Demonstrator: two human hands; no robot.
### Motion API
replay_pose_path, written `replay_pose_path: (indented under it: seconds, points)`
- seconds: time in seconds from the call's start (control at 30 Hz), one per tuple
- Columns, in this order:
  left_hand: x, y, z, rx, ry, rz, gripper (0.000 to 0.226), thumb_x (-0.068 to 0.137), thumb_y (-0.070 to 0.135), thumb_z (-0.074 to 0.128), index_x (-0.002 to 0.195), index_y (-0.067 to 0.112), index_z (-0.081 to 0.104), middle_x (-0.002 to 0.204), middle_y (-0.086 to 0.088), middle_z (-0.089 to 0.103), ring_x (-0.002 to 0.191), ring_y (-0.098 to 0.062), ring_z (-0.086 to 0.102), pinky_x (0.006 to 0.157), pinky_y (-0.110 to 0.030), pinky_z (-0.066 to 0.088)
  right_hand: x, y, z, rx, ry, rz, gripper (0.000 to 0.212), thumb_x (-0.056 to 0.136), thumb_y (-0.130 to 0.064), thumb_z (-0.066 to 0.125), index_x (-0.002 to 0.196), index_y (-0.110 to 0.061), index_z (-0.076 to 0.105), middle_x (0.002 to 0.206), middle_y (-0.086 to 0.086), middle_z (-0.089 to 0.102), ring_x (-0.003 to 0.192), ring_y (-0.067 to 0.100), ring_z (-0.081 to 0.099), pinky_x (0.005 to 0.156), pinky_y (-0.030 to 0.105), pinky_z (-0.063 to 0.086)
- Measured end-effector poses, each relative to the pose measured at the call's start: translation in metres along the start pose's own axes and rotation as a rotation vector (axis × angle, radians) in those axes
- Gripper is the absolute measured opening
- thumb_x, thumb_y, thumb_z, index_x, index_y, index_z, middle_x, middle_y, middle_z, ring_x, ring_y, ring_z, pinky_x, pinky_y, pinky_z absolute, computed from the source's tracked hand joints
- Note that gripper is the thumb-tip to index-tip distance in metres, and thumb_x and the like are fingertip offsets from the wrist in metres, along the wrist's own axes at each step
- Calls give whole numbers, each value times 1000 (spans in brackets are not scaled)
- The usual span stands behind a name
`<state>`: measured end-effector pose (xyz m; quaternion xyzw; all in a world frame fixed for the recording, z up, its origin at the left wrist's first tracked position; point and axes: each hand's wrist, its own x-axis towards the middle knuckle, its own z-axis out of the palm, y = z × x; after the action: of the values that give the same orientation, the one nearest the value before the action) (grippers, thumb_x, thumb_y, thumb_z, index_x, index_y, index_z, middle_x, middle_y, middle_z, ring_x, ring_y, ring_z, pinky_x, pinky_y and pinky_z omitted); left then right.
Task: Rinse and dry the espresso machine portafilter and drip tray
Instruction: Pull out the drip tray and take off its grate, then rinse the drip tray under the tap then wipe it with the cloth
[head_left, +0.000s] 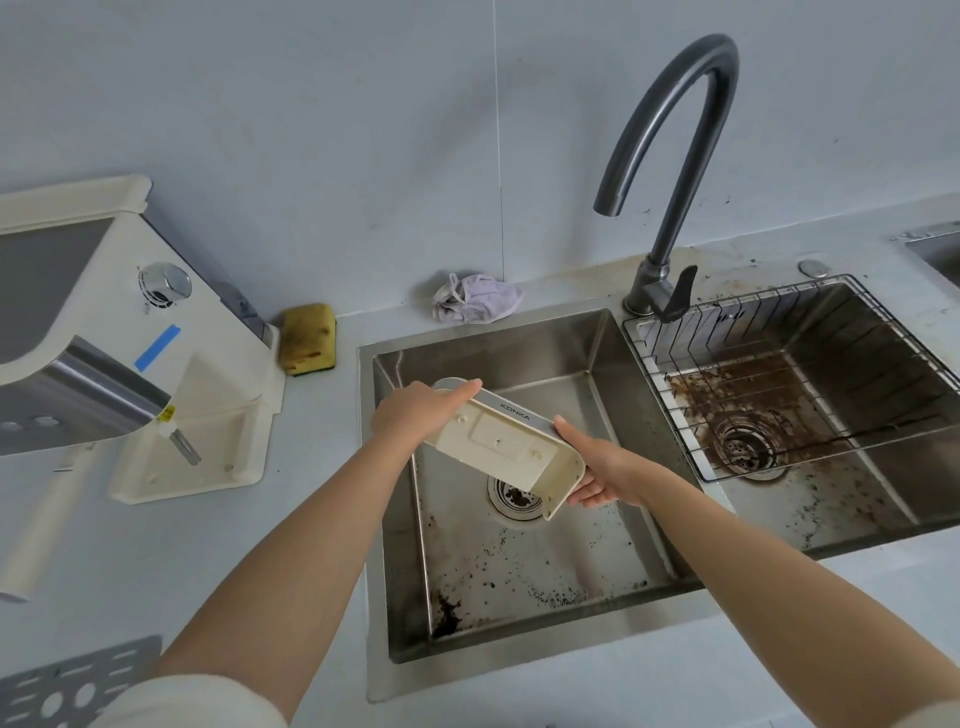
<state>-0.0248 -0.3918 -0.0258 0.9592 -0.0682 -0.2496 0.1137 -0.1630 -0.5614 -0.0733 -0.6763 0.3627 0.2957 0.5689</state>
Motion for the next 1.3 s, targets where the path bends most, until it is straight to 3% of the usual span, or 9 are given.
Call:
replay_pose_path:
  seconds: [0.27,0.43,0.6,0.7,0.8,0.9,1.03,1.17,1.3]
  points:
    - [-5,-8,-1,-222,24,50,88,75,76,39,129,7,48,130,-10,53,115,-28,52,78,-30,39,-4,-9,-5,-95,114,-111,69,84,-72,23,106,-15,57,99,7,62,93,22,59,80,32,45]
    - [-13,-16,2,-522,-22,147,71,78,68,48,125,14,51,120,-3,57,111,-23,53,82,-30,38,-7,-11,-15,-97,224,-275,51,85,-64,39,91,-17,56,90,2,59,79,13,53,76,27,40]
    - [-19,-27,17,-716,-133,125,88,78,72,39,146,19,21,149,-3,33,137,-24,30,109,-42,26,-16,-7,-16,-172,301,-416,63,83,-53,54,128,-9,45,118,4,58,103,19,55,86,30,40]
    - [-23,-31,23,-924,-207,39,88,77,72,39,147,22,19,152,-3,28,139,-23,26,115,-47,19,-22,-5,-14,-177,305,-506,75,80,-40,66,141,-13,31,114,-2,53,100,14,51,83,24,39]
    - [-30,-31,22,-1366,-233,-5,73,78,56,51,136,12,43,129,-6,54,119,-20,50,105,-37,38,-23,-2,-10,-225,314,-529,93,74,-36,73,146,-20,17,120,-2,55,108,18,53,80,23,38]
    - [-35,-31,19,-1644,-255,-52,35,85,41,55,107,15,61,111,-7,65,104,-23,60,86,-37,49,-22,1,-4,-285,337,-545,107,72,-32,76,148,-22,1,130,4,52,111,17,49,84,23,35]
    - [-37,-35,20,-1666,-267,-91,13,88,29,57,90,16,61,85,-4,72,85,-20,64,71,-36,53,-27,0,-1,-303,362,-592,110,70,-27,78,148,-24,0,132,0,49,110,9,43,88,22,34]
    - [-38,-41,22,-1707,-331,-73,10,86,15,58,96,16,59,95,-7,67,90,-22,63,71,-35,55,-32,-2,0,-304,369,-618,110,71,-24,77,148,-25,-1,132,-6,47,120,14,44,91,22,33]
    - [-37,-43,26,-1720,-367,-37,14,85,11,56,97,16,58,97,-7,66,93,-23,62,73,-34,52,-40,-4,0,-297,368,-631,107,71,-21,77,147,-25,3,126,-14,42,118,7,39,94,22,32]
